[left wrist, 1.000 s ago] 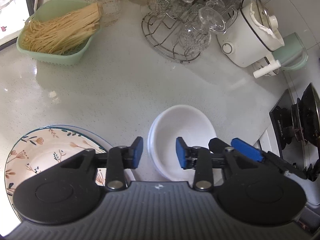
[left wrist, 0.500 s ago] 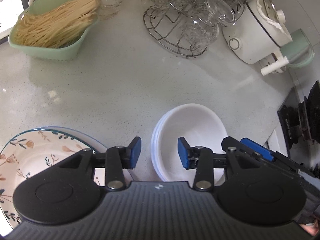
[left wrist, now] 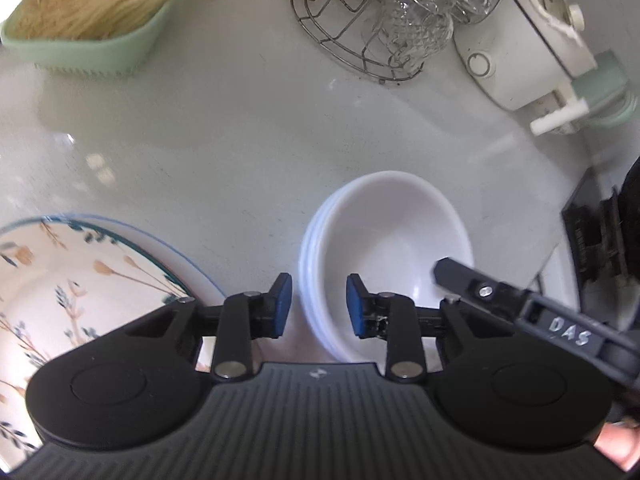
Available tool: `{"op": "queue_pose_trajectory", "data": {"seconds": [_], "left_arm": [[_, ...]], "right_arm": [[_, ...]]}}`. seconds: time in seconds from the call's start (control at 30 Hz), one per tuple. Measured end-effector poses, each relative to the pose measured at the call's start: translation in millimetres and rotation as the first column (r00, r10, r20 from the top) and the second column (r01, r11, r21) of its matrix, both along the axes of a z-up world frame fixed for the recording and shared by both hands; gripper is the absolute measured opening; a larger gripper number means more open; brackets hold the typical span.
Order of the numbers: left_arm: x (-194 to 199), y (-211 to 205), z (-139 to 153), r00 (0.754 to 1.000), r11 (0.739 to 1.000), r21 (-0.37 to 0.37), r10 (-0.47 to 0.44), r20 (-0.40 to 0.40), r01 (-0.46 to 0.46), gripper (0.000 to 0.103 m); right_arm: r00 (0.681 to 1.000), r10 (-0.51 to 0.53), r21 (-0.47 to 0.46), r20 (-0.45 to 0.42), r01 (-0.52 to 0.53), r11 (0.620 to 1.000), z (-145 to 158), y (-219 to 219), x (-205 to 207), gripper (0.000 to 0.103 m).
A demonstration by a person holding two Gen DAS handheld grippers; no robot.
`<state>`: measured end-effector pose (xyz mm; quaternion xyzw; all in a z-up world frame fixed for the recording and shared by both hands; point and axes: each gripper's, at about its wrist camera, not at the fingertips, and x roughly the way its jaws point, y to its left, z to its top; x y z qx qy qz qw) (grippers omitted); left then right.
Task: Organize plates and bowls
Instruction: 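Close the left and right grippers on the stacked bowls' rim, then carry the bowl stack with both grippers onto the floral plate stack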
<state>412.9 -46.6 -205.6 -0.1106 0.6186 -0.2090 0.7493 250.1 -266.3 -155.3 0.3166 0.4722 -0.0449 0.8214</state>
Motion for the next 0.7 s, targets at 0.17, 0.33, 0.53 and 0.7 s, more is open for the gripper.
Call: {"op": "queue_pose_trajectory", "data": {"seconds": [0.17,0.33,0.53,0.7], "left_arm": [[-1,-7,1,1.0,1.0,0.018,-0.007,0.014,0.007,0.034],[0,-16,-1,0.999,0.998,0.051,-0.025,0.028,0.023,0.034],[-4,-22,0,0.999,0.999,0.053,-0.013,0.036,0.011,0.034],[-10,-27,7,0.999,0.999,0.051,-0.009,0.042,0.007,0.034]], "right_arm": [[1.0,-0.006,0.041,-0.014,0.006,0.999,-8,-4,0,0.034],[0.999,-0.004,0.077,-0.038,0.007,0.997,-18,-7,0,0.027],[0.999,0.003,0.094,-0.037,0.0,0.996,-20,-10,-1,0.024],[0.999,0.014,0.098,-0.038,-0.01,0.995,-15,-16,-6,0.024]]}}
